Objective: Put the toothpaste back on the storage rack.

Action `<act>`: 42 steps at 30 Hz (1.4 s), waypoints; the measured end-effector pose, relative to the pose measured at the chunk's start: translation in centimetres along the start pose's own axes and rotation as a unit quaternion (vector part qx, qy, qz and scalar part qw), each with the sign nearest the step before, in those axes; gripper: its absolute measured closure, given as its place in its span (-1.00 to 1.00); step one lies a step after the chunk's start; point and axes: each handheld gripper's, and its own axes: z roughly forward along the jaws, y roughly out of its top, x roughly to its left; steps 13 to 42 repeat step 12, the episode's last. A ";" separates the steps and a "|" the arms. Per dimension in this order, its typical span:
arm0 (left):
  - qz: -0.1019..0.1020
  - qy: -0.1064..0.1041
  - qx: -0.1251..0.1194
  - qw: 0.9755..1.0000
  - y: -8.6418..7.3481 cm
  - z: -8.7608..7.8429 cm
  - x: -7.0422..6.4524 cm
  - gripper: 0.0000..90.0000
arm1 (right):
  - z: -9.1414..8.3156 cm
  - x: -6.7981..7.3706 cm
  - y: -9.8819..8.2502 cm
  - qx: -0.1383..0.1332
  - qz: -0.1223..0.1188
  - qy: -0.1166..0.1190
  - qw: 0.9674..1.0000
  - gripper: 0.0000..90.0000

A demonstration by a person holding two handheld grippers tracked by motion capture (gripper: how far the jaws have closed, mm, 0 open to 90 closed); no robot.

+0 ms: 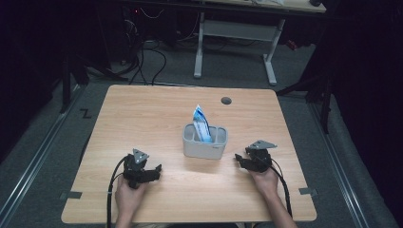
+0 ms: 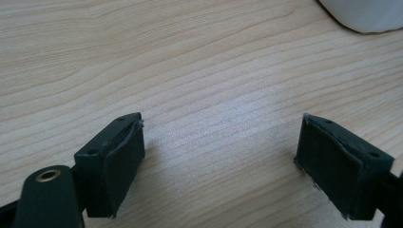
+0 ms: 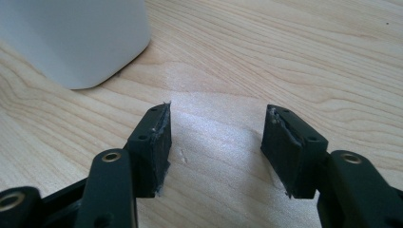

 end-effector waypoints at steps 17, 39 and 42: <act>0.000 0.000 0.000 1.000 0.0 0.0 0.0 -0.63 | 0.1 0.0 0.0 0.002 0.004 -0.002 1.000 -0.12; 0.000 0.000 0.000 1.000 0.0 0.0 0.0 -0.63 | 0.1 0.0 0.0 0.002 0.004 -0.002 1.000 -0.12; 0.000 0.000 0.000 1.000 0.0 0.0 0.0 -0.63 | 0.1 0.0 0.0 0.002 0.004 -0.002 1.000 -0.12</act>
